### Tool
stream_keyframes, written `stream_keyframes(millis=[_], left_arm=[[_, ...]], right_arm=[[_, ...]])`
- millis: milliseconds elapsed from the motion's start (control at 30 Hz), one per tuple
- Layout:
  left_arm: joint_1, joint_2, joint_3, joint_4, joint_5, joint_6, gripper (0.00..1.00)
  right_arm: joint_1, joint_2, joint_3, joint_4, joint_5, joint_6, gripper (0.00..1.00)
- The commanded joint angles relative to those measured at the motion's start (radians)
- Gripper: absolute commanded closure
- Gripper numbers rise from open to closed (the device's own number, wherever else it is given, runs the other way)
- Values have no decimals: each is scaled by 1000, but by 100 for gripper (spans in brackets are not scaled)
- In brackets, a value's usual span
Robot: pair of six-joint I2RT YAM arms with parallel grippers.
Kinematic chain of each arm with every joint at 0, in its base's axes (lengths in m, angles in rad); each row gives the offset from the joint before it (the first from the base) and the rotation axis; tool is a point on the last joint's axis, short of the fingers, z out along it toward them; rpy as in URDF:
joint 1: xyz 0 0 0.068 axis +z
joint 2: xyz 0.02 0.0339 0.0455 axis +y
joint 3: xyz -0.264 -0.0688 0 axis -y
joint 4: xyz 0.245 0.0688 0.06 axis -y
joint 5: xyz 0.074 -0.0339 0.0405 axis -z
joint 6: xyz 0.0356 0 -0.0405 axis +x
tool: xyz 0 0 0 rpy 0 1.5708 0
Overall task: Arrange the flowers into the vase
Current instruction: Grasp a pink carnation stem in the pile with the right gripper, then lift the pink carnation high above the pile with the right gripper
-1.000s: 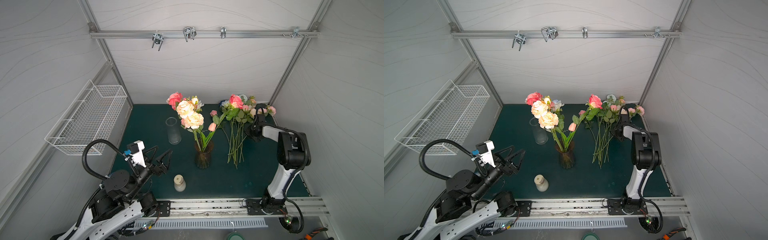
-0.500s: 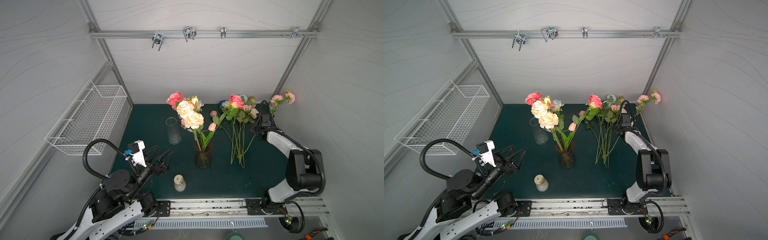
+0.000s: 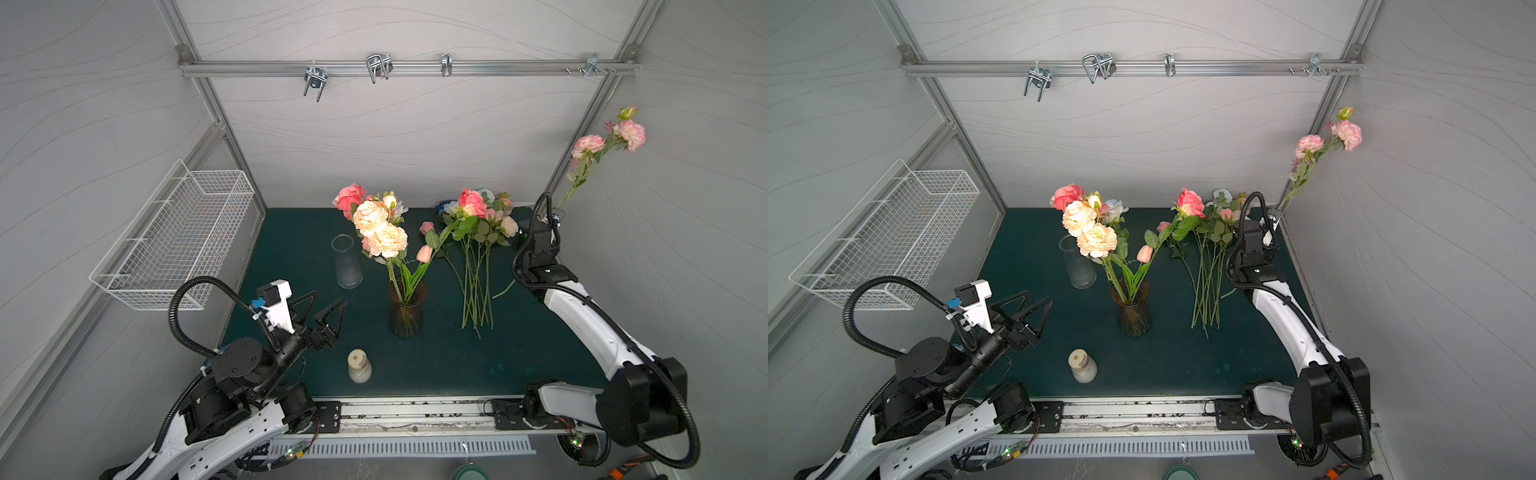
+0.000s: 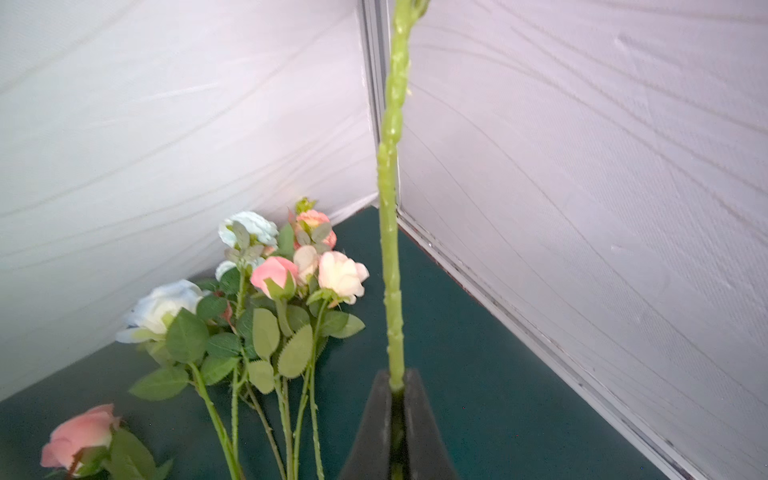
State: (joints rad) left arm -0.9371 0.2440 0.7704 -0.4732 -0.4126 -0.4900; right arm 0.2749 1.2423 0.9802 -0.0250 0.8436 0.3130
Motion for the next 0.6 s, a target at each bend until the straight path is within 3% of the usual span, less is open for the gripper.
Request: stream_keyframes(millis=[0, 133, 333, 567], left_arm=[[-3, 2, 32, 30, -15, 4, 1], [-4, 0, 31, 27, -14, 4, 1], [-4, -2, 34, 27, -17, 7, 1], [-4, -8, 29, 28, -17, 5, 1]], right_arm=[[36, -21, 4, 119, 87, -141, 100], [60, -128, -66, 217, -38, -153, 100], [71, -323, -85, 203, -262, -108, 100], [69, -497, -18, 65, -747, -27, 100]])
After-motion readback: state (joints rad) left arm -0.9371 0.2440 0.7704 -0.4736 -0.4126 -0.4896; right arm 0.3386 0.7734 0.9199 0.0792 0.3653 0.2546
